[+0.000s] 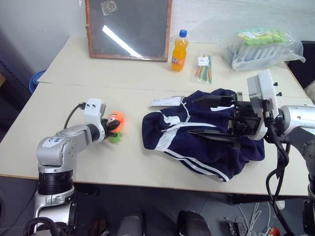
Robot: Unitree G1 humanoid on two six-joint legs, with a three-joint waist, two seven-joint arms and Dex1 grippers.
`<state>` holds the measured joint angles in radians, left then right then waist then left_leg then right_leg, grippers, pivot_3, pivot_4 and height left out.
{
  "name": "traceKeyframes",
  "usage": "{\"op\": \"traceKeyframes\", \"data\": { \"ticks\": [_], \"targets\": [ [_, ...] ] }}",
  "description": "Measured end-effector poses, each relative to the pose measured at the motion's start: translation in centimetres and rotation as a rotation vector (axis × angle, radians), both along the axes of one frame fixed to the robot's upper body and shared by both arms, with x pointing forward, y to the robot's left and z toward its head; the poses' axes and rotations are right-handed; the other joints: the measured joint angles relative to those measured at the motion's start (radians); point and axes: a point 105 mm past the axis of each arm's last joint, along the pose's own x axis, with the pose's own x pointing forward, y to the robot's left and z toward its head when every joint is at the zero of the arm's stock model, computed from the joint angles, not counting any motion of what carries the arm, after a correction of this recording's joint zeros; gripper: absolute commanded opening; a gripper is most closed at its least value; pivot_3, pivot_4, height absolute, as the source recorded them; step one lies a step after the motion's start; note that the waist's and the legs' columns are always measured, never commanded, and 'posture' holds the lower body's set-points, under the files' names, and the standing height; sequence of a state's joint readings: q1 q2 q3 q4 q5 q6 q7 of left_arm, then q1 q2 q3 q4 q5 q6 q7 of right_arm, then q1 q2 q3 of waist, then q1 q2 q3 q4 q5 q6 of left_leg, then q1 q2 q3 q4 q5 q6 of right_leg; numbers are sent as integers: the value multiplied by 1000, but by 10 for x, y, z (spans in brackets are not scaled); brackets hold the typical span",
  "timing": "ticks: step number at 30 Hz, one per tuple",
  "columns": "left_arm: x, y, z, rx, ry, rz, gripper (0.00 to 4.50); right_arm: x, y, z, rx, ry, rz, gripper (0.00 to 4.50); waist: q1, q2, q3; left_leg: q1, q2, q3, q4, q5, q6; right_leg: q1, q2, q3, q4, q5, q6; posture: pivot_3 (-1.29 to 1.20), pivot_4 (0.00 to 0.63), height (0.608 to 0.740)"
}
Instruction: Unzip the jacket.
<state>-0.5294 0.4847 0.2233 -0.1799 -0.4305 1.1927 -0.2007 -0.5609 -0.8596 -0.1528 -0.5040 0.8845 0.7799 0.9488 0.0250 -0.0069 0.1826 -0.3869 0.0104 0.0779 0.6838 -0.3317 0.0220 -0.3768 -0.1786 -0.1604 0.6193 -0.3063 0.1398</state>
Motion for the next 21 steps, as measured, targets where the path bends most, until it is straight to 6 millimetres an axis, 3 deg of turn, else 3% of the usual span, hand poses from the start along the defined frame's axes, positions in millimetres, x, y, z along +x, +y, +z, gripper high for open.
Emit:
{"op": "traceKeyframes", "data": {
  "ticks": [3, 9, 12, 14, 17, 18, 21],
  "targets": [
    [-4, 21, -1, -5, -10, 65, 324, 6, -1, -2, -5, 0, -19, 4500, -9, 0, 0, 1, 2, 1, 0, 0, 0, 0, 1, 1, 0, 0, 0, 0, 150, 740],
    [-26, 131, 33, 30, -103, 410, 324, 14, 0, -8, -9, 3, -46, 4500, -27, -1, 0, 1, 4, 1, -1, 0, -3, -1, 4, 1, 0, 0, 0, 0, 150, 740],
    [-40, 170, 30, 78, -88, 512, 324, 15, 5, -11, -1, 12, -31, 4500, -23, -1, 0, 1, 4, 1, -1, 0, -3, -1, 4, 1, -1, 0, 0, 0, 150, 740],
    [-44, 183, 19, 83, -64, 551, 324, 17, 5, -14, 1, 21, -37, 4500, -12, -2, 0, 1, 3, 0, -1, 0, -3, -1, 3, 1, -1, 0, 0, 0, 150, 740],
    [-45, 188, 8, 76, -47, 561, 324, 21, 7, -20, -2, 34, -32, 4500, -1, -5, -1, 0, 3, 0, -1, 0, -3, -1, 4, 1, -1, 0, 0, 0, 150, 740],
    [-44, 188, 5, 74, -46, 564, 939, 22, 9, -21, 1, 37, -28, 4500, 0, -5, -1, 0, 3, 0, -1, 0, -3, -1, 4, 1, -1, 0, 0, 0, 150, 740],
    [-44, 188, 0, 71, -44, 574, 1874, 28, 8, -23, -1, 43, -45, 4500, -3, -5, -1, 0, 3, 0, -1, 0, -3, -1, 4, 1, -1, 0, 0, 0, 150, 740]
  ]
}}
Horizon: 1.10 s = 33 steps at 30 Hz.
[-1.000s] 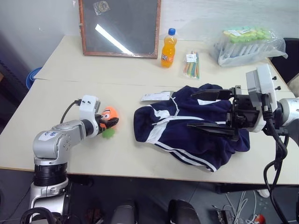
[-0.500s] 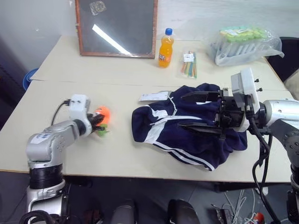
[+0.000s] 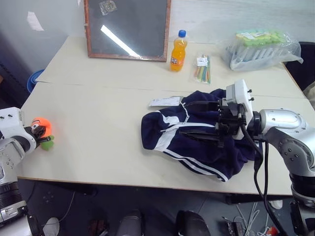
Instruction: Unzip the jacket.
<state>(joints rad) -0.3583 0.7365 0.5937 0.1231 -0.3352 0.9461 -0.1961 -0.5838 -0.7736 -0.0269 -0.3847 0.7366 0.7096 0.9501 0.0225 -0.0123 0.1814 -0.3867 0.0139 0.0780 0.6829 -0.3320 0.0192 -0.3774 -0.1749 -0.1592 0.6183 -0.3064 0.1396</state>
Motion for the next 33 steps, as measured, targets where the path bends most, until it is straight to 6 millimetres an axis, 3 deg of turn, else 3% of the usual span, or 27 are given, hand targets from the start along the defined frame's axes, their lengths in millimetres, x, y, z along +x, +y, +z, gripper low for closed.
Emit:
{"op": "traceKeyframes", "data": {
  "ticks": [8, 9, 15, 18, 21, 26, 28, 29, 30, 33],
  "targets": [
    [-12, 3, 3, 1, -7, 28, 4372, 1, 0, 0, -6, -10, -9, 4500, -8, 0, 0, 0, 1, 0, 0, 0, -1, 0, 1, 0, 0, 0, 0, 0, 150, 740],
    [-14, 4, 4, -4, -8, 31, 4459, 2, -1, 0, -8, -11, -12, 4500, -9, 0, 0, 0, 1, 0, 0, 0, -1, 0, 1, 0, 0, 0, 0, 0, 150, 740],
    [-23, -6, 31, -20, -43, -35, 4459, 5, -3, -2, -29, -23, -38, 4500, -10, 0, 0, 0, 1, 0, 0, 0, -1, 0, 0, 0, 0, 0, 0, 0, 150, 740],
    [-22, -26, 56, -19, -82, -173, 4459, 6, -4, -3, -39, -28, -51, 4500, -7, 0, 0, 0, 1, 0, 0, 0, -1, 0, 0, 0, 0, 0, 0, 0, 150, 740],
    [-20, -60, 84, -36, -164, -377, 4459, 9, -7, -5, -43, -23, -73, 4500, -5, 0, 0, 0, 1, 0, 0, 0, -1, 0, 0, 1, 0, 0, 0, 0, 150, 740],
    [-24, -112, 107, -48, -239, -664, 4459, 16, -14, -13, -57, 1, -129, 4500, -6, 0, 0, 0, 1, 0, 0, 0, -1, 0, 0, 1, 0, 0, 0, 0, 150, 740],
    [-26, -123, 108, -38, -237, -730, 4459, 17, -15, -13, -60, 0, -135, 4500, -6, 0, 0, 0, 1, 0, 0, 0, -1, 0, 1, 1, 0, 0, 0, 0, 150, 740],
    [-27, -135, 108, -35, -230, -792, 4459, 17, -16, -13, -64, 0, -141, 4500, -7, 0, 0, 0, 1, 0, 0, 0, -1, 0, 1, 1, 0, 0, 0, 0, 150, 740],
    [-33, -158, 104, -2, -215, -936, 4459, 19, -17, -15, -66, 12, -157, 4500, -10, 0, 0, 0, 1, 0, 0, -1, -1, 0, 1, 1, -1, 0, 0, 0, 150, 740],
    [-43, -186, 96, 36, -190, -1118, 4459, 23, -22, -18, -66, 37, -197, 4500, -13, 0, 1, 0, 2, 1, -1, -1, -1, 0, 2, 1, -1, 0, 0, 0, 150, 740]
  ]
}}
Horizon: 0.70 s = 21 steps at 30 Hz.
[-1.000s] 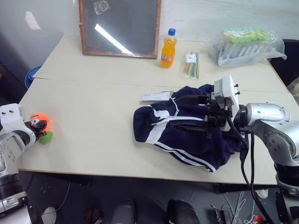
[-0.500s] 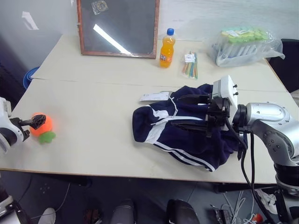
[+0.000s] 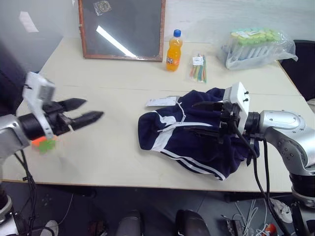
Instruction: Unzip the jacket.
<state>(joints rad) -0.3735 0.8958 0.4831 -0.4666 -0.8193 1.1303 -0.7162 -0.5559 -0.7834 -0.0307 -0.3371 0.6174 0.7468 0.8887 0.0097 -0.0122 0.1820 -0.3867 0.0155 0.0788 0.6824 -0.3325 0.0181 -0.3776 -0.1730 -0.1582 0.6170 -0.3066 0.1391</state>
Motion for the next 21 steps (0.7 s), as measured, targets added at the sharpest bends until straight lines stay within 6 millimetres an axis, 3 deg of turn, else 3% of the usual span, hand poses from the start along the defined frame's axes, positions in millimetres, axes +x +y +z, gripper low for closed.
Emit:
{"op": "traceKeyframes", "data": {
  "ticks": [6, 13, 16, 18, 21],
  "targets": [
    [-12, -29, -13, 140, -5, -259, 4459, 26, -2, -9, 36, 104, -129, 4500, -11, 1, 1, 0, 0, 1, 0, 0, 0, 0, 1, 1, 0, 0, 0, 0, 150, 740],
    [0, -30, -20, 249, -59, -339, 4459, 63, 20, -27, 40, 249, -200, 4500, -13, 2, 1, -2, 1, 10, -1, 0, -1, -3, 2, 1, 0, 0, 0, 0, 150, 740],
    [2, -32, -17, 255, -82, -342, 4500, 74, 26, -29, 61, 291, -218, 3927, -12, 2, 1, -3, 1, 10, -1, 0, -1, -5, 2, 1, 0, 0, 0, 0, 150, 740],
    [2, -33, -16, 250, -89, -345, 4500, 80, 27, -30, 65, 308, -239, 3294, -11, 2, 1, -4, 1, 10, -1, 0, -1, -5, 2, 1, 0, 0, 0, 0, 150, 740],
    [2, -33, -17, 247, -87, -343, 4500, 83, 24, -33, 53, 324, -261, 3294, -12, 2, 1, -4, 1, 10, -1, 0, -1, -6, 2, 1, 0, 0, 0, 0, 150, 740]
  ]
}}
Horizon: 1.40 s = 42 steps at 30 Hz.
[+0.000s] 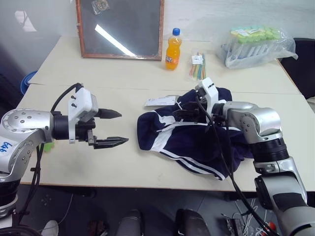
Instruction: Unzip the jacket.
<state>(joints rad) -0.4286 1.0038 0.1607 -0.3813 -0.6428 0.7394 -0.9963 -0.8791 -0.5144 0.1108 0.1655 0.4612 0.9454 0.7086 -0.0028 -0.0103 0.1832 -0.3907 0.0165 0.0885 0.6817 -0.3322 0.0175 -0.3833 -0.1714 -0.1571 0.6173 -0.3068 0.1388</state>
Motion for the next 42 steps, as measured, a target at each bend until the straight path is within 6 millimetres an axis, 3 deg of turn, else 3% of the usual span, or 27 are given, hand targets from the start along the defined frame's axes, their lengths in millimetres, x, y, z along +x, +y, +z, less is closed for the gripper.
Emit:
{"op": "traceKeyframes", "data": {
  "ticks": [11, 17, 24, 31, 34, 41, 42],
  "targets": [
    [1, -1, 0, -34, -16, 19, 4500, -3, -9, 0, 10, 45, -34, 3294, -1, 0, 0, 0, 0, 1, 0, 0, 0, -1, 0, 1, 1, 0, 0, 0, 150, 740],
    [4, -5, 2, -57, -31, 6, 4500, 4, 11, 4, 32, 39, -4, 3294, -5, 0, 0, 0, 1, 3, -1, 0, 0, -5, 1, 5, 4, 0, 0, 0, 150, 740],
    [5, -6, 2, -60, -38, 10, 4500, 26, 33, 13, -97, -58, 16, 3294, -20, 0, 0, -1, 1, 4, -1, 0, 0, -8, 1, 8, 5, 0, 0, 0, 150, 740],
    [4, -4, 1, -61, -42, 29, 4500, 42, 30, -8, -144, 15, -20, 3294, -27, 0, 0, -1, 1, 4, -1, 0, 0, -8, 1, 9, 5, 0, 0, 0, 150, 740],
    [3, -5, 1, -57, -45, 28, 4500, 44, 31, -14, -151, 34, -22, 2709, -28, 0, 0, -1, 1, 4, -1, 0, -1, -9, 1, 10, 5, 0, 0, 0, 150, 740],
    [1, -5, 0, -56, -43, 33, 4500, 45, 33, -13, -133, 41, -11, 213, -28, 0, 0, -1, 1, 4, -1, 0, -1, -9, 2, 10, 5, 0, 0, 0, 150, 740],
    [1, -5, 0, -56, -44, 33, 4500, 45, 34, -12, -126, 43, -8, 45, -28, 0, 0, -1, 1, 4, -1, 0, -1, -9, 2, 10, 5, 0, 0, 0, 150, 740]
  ]
}}
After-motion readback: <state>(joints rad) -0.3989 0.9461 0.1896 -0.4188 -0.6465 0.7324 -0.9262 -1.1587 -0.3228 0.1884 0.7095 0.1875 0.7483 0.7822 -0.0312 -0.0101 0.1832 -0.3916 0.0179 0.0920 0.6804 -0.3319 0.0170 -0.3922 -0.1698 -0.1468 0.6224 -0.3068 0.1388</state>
